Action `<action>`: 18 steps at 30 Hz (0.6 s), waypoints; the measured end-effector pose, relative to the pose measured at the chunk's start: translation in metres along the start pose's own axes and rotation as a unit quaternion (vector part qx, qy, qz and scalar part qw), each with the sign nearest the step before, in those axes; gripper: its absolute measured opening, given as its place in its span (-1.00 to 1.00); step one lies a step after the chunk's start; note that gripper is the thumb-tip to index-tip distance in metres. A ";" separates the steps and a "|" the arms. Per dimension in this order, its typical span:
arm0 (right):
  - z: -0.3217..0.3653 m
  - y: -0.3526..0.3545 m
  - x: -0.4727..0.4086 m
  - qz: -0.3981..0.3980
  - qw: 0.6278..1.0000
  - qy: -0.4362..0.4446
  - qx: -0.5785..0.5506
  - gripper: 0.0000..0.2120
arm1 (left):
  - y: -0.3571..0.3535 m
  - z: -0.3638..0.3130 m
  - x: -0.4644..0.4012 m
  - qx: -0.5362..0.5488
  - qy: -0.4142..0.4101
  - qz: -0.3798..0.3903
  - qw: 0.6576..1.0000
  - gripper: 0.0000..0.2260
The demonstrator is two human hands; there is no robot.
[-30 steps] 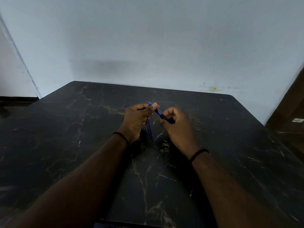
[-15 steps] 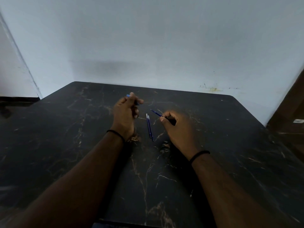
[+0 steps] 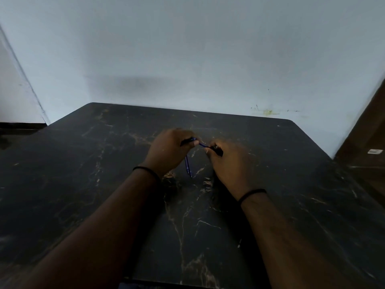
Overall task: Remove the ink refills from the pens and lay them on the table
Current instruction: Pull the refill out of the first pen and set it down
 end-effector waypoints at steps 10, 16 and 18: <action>0.004 0.007 0.000 0.020 1.000 -0.004 0.023 -0.92 | 0.010 0.010 -0.003 -0.060 -0.004 -0.021 0.998 -0.87; -0.001 0.013 -0.002 -0.001 0.998 -0.063 0.009 -0.87 | 0.028 0.039 0.001 -0.073 0.084 -0.093 0.989 -0.87; -0.002 0.013 -0.002 -0.010 0.995 -0.096 -0.011 -0.86 | 0.030 0.041 0.002 -0.074 0.093 -0.094 0.988 -0.87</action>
Point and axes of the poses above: each hand's wrist, its own x-axis away from the middle knuckle, its own y-axis out of the back of the hand, z = x × y, the point moved 4 cm from there along -x, towards the middle knuckle, and after that the axes turned 15 degrees about -z, right-handed, at the moved point
